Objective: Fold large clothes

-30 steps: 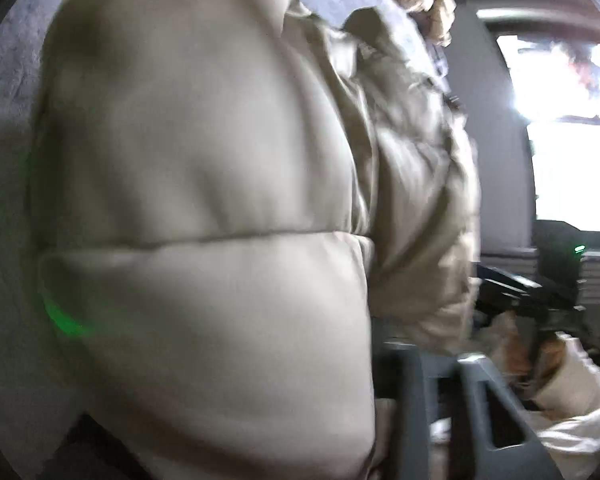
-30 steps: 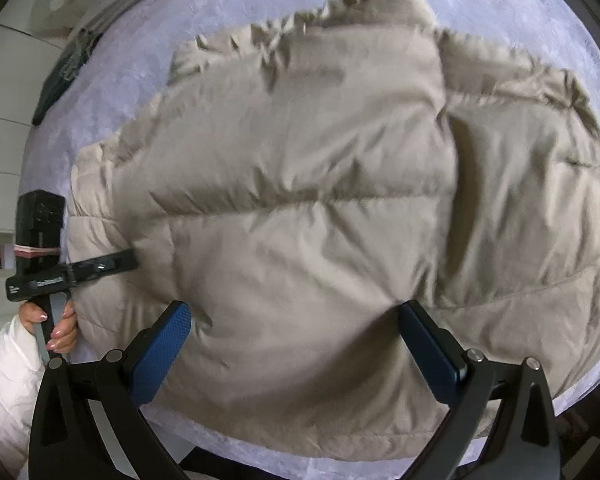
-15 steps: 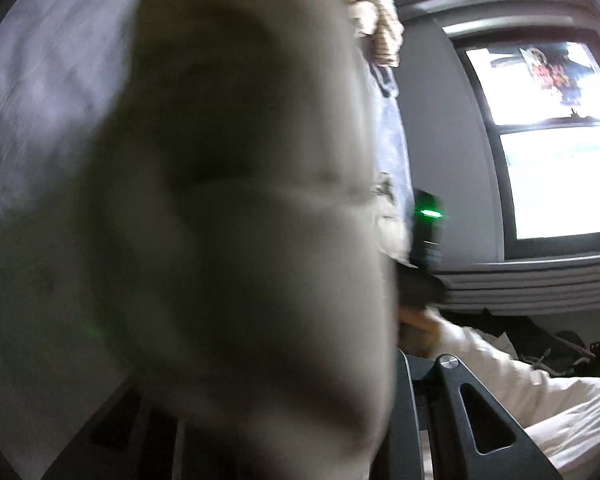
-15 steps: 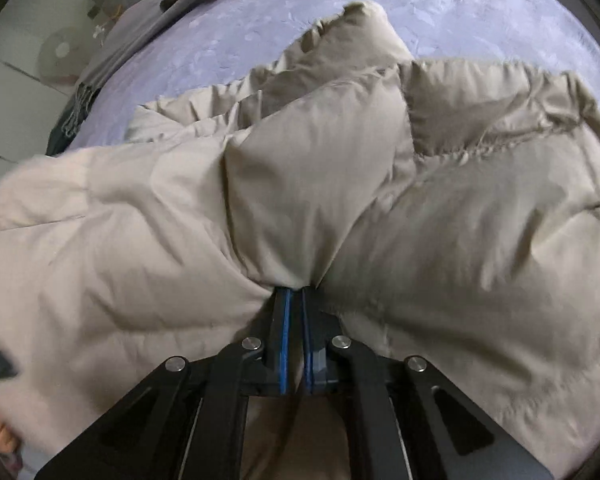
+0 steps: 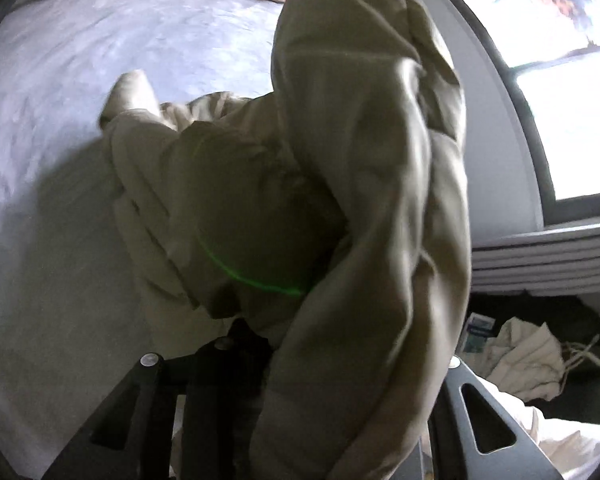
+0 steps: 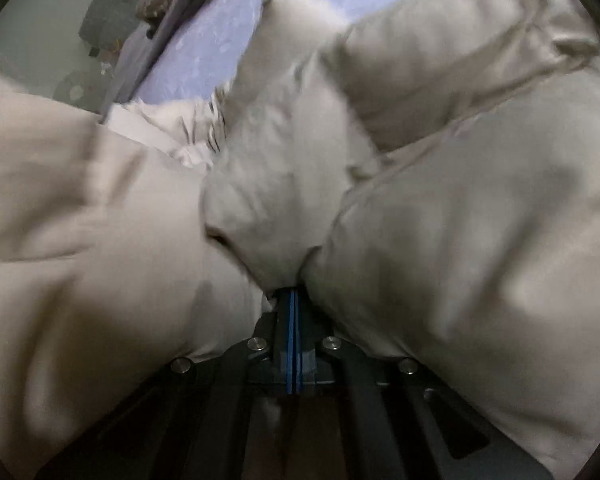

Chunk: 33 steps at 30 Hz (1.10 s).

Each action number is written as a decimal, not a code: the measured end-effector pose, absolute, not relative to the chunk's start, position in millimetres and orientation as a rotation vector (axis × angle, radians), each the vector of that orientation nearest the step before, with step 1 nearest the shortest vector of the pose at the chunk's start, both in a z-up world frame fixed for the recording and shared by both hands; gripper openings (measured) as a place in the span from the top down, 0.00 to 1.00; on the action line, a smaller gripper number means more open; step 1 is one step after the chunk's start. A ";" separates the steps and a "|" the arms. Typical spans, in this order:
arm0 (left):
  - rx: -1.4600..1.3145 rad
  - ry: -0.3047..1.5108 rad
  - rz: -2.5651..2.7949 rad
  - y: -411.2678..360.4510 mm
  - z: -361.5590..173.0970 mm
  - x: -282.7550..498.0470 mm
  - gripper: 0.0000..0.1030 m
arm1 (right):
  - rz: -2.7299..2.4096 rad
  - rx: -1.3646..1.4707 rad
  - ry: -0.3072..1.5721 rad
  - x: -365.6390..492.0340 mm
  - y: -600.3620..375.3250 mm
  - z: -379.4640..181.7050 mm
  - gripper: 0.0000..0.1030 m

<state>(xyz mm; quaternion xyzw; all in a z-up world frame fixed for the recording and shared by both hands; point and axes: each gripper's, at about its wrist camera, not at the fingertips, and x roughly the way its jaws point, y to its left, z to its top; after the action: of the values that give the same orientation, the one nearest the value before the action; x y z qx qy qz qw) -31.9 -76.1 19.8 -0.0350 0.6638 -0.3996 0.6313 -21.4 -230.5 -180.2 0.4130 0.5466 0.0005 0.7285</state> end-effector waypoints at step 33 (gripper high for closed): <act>0.076 1.355 -1.105 -226.0 -35.3 -61.7 0.20 | -0.097 0.952 0.958 -220.2 -284.2 -71.9 0.36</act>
<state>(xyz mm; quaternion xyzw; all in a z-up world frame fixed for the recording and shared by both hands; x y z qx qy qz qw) -61.7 -226.0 -35.3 0.0335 0.5943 -0.4848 0.6408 -220.2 -284.2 -71.9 0.4405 0.4431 -0.0450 0.7795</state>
